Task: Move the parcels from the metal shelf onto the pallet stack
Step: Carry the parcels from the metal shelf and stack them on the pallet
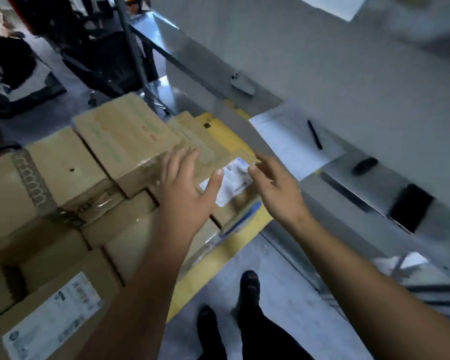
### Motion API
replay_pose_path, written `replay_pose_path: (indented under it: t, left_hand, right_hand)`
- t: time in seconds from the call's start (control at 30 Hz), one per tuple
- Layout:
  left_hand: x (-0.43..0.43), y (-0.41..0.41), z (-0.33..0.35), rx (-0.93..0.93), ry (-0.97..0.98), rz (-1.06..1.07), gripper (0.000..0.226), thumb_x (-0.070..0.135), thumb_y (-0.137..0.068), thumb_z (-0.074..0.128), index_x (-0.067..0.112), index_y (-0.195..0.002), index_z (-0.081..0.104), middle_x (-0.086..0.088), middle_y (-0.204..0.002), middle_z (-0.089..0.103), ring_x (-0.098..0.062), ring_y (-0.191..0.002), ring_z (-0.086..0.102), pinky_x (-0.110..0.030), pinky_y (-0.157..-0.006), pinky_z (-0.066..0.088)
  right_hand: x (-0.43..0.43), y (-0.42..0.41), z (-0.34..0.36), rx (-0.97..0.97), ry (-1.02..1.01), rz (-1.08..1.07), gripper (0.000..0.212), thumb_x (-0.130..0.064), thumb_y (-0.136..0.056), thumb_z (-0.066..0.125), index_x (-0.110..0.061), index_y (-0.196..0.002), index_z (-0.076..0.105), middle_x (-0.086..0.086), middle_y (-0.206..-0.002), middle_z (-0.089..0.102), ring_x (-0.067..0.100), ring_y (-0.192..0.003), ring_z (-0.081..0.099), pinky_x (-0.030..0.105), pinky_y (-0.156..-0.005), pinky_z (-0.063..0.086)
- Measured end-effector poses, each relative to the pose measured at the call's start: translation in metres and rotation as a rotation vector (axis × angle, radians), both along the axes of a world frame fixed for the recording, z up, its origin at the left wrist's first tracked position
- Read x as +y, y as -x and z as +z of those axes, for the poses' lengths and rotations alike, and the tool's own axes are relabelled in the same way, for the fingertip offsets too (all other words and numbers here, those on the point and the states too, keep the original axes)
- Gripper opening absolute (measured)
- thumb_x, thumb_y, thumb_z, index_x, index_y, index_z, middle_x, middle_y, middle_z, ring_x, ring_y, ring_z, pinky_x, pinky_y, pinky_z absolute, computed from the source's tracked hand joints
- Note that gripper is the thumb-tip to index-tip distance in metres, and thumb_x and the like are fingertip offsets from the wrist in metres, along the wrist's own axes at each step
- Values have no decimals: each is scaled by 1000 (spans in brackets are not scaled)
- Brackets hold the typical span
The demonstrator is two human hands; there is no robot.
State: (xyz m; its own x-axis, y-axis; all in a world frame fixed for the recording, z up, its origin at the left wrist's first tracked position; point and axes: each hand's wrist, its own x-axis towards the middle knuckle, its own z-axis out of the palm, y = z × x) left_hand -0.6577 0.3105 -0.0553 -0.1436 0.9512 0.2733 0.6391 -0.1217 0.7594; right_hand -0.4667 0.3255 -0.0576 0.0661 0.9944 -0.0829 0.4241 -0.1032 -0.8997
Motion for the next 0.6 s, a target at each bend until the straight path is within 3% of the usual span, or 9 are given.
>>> replay_pose_path:
  t: [0.1, 0.27, 0.37, 0.47, 0.57, 0.6]
  left_hand:
    - [-15, -61, -3, -50, 34, -200, 57, 44, -94, 63, 9, -139, 60, -7, -150, 51, -25, -146, 39, -44, -120, 34]
    - [-68, -182, -3, -55, 72, -579, 57, 44, -98, 64, 16, -146, 55, -2, -155, 46, -22, -150, 34, -46, -123, 30]
    - [-115, -256, 0, -31, 94, -770, 60, 52, -99, 62, 25, -152, 48, 8, -159, 40, -14, -153, 26, -36, -124, 25]
    - [-174, -332, 2, -10, 105, -928, 62, 51, -98, 63, 27, -153, 46, 9, -160, 39, -9, -152, 27, -34, -122, 26]
    - [-243, -407, 0, -2, 116, -1050, 64, 54, -97, 62, 26, -153, 47, 8, -159, 40, 3, -143, 27, -27, -120, 24]
    - [-268, -431, -1, 10, 120, -1087, 66, 55, -97, 63, 24, -153, 48, 6, -159, 41, 1, -144, 28, -27, -121, 23]
  right_hand:
    - [-55, -69, 2, -23, 22, -201, 50, -51, -104, 57, -34, -150, 53, -11, -145, 59, 5, -130, 56, 26, -108, 45]
    - [-173, -182, 3, -47, 27, -568, 53, -53, -105, 54, -34, -154, 49, -3, -148, 58, 13, -134, 55, 41, -115, 45]
    - [-252, -238, 0, -60, 20, -746, 54, -55, -104, 54, -34, -154, 49, -2, -151, 57, 13, -136, 54, 41, -115, 44]
    - [-335, -292, -5, -55, -11, -905, 57, -52, -104, 58, -27, -155, 50, -1, -156, 53, 13, -142, 50, 41, -120, 40]
    - [-424, -344, -10, -49, -23, -1019, 57, -52, -103, 59, -28, -154, 51, -5, -157, 52, 10, -144, 47, 28, -116, 36]
    - [-453, -360, -10, -50, -17, -1050, 57, -51, -103, 59, -28, -155, 51, -6, -157, 51, 9, -144, 46, 27, -115, 36]
